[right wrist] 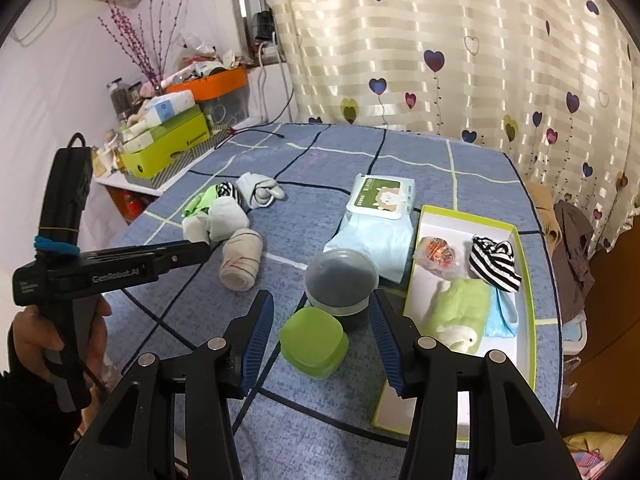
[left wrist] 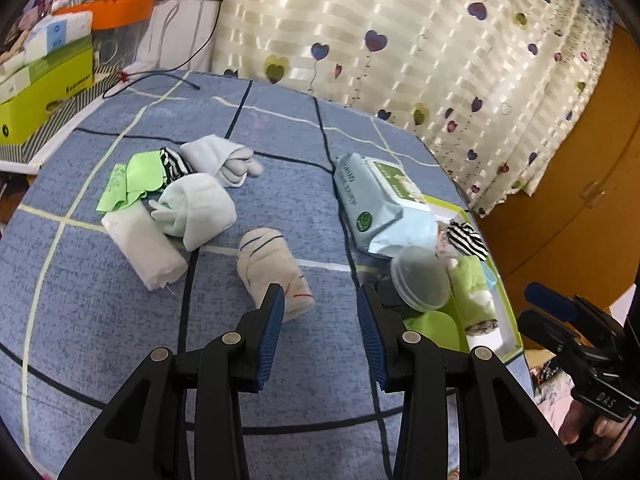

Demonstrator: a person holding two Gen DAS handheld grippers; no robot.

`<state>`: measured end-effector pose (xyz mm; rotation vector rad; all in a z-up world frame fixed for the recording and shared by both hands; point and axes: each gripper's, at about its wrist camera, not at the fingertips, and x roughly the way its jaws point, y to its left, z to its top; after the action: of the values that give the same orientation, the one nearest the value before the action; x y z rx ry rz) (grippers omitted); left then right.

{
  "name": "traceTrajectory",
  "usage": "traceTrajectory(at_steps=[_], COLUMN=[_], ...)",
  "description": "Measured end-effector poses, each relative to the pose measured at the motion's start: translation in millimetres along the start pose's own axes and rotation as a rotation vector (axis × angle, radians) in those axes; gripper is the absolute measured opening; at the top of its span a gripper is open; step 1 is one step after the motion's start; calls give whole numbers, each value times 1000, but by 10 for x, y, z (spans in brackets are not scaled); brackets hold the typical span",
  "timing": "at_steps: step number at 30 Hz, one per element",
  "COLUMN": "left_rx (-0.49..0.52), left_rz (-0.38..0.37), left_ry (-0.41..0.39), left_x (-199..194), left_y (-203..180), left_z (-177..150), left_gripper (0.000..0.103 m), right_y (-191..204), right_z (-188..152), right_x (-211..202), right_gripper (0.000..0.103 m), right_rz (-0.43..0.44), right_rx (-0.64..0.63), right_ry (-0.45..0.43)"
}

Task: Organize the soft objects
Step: 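Withdraw both tools from the box toward the beige striped cloth roll, then close the left tool around the beige striped cloth roll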

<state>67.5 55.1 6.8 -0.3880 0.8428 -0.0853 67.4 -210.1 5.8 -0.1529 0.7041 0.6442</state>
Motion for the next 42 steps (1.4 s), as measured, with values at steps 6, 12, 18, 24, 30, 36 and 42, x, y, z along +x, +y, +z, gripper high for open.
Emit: traceTrajectory(at_steps=[6,12,18,24,30,36,42], left_rx=[-47,-66,-72,-47,-19,-18,-33], left_rz=[23,48,64,159,215,177,127], left_ry=[29,60,83,79,81,41,-9], left_x=[208,462,673,790,877,713,350], left_y=[143,194,186,160,175,192,245], left_z=[34,68,123,165,135,103,29], left_gripper=[46,51,51,51,46,45,45], right_y=[40,70,47,46,58,67,162], right_z=[88,151,182,186,224,242,286], right_x=[132,263,364,376,441,412,427], right_gripper=[49,49,49,49,49,49,49], right_rz=[9,25,30,32,37,30,39], right_rx=[-21,-41,-45,-46,-58,-47,-70], right_ry=[16,34,49,47,49,41,41])
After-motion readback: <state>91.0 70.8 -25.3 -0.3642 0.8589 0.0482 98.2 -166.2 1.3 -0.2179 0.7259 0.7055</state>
